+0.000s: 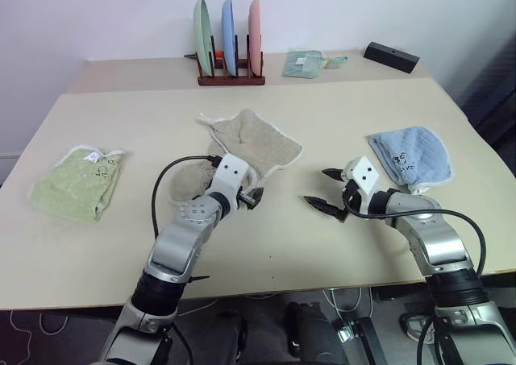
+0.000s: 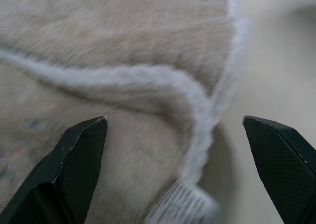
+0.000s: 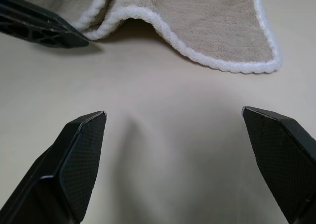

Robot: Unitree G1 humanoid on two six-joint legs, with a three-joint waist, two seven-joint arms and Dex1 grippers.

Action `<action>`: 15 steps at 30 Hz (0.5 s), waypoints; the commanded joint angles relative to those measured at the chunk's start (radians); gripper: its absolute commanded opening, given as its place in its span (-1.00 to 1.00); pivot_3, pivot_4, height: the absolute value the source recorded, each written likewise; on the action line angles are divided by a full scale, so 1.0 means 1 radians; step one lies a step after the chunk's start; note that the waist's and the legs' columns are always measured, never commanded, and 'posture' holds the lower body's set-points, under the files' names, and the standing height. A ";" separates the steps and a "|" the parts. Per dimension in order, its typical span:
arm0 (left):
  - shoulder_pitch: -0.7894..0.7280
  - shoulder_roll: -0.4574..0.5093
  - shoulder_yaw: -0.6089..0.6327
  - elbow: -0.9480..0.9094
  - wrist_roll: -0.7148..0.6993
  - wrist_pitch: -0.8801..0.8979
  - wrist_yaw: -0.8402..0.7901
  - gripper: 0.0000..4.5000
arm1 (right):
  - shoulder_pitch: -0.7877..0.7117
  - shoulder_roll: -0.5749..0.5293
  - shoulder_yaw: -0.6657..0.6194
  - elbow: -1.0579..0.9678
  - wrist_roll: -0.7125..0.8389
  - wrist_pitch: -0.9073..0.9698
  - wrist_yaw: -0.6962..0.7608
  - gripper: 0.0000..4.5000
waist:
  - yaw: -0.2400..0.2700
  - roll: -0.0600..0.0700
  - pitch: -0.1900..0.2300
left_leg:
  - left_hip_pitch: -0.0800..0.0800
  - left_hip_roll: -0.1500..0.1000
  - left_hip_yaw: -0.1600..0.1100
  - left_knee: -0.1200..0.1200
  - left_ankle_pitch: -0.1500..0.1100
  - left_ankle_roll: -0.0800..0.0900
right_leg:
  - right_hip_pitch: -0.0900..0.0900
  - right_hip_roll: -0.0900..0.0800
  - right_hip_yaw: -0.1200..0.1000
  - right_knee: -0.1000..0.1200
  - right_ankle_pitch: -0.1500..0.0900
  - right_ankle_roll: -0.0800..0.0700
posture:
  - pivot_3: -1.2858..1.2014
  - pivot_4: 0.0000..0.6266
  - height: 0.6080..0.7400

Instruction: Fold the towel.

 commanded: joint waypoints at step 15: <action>-0.054 -0.046 0.023 0.050 -0.054 -0.012 -0.051 0.39 | -0.005 0.007 -0.006 -0.043 0.000 -0.024 -0.013 1.00 | -0.002 0.000 0.000 | 0.000 0.000 0.000 0.001 0.000 0.000 | 0.000 0.000 0.000 0.000 0.000 0.000 | 0.03 -0.52 1.00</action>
